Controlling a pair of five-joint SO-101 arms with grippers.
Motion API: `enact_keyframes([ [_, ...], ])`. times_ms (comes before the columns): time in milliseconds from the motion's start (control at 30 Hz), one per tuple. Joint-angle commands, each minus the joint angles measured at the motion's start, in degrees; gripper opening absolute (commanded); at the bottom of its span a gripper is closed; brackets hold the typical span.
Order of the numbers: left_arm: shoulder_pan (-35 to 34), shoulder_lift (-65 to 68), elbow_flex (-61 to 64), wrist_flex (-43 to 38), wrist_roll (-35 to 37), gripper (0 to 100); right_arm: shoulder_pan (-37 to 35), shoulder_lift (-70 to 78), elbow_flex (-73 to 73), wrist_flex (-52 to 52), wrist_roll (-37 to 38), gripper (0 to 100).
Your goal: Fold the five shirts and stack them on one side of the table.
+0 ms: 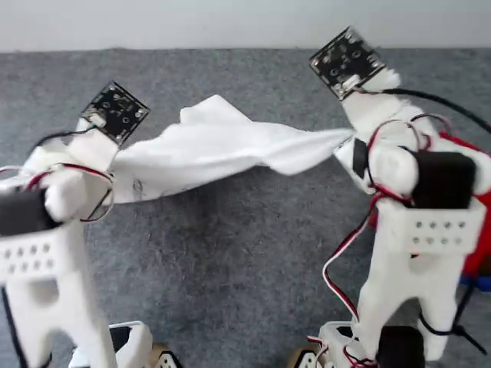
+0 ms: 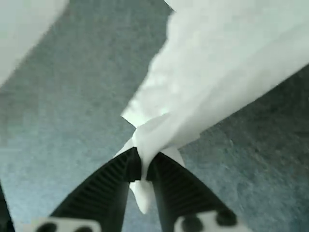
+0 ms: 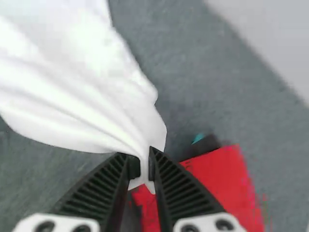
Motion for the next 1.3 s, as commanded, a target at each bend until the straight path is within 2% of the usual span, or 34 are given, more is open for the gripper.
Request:
enact_keyframes([
  [0,-1.3,-5.0,-6.4,-3.7,0.4,1,1.0,-2.1,-9.7,-2.6,0.5,0.9],
  [200,-7.2,-8.0,-12.8,-16.6,0.4,1,1.0,-2.1,-21.3,-11.0,1.0,0.9],
  [367,-8.6,-10.5,-16.4,-22.8,0.4,1,1.0,-2.1,-28.0,-18.9,7.2,0.9],
  [500,-8.4,-14.0,-17.4,-22.7,0.5,1,1.1,-2.2,-33.1,-21.8,11.3,0.9],
  [667,-8.4,-19.6,-17.5,-20.1,0.5,1,1.5,-2.2,-40.3,-20.7,12.0,0.9],
  [967,-8.7,-27.6,-17.5,-13.9,0.4,1,14.5,-2.9,-51.4,-12.6,12.0,0.9],
  [1267,-8.8,-31.3,-17.3,-12.0,0.4,1,16.4,-6.9,-51.9,-6.7,14.2,1.0],
])
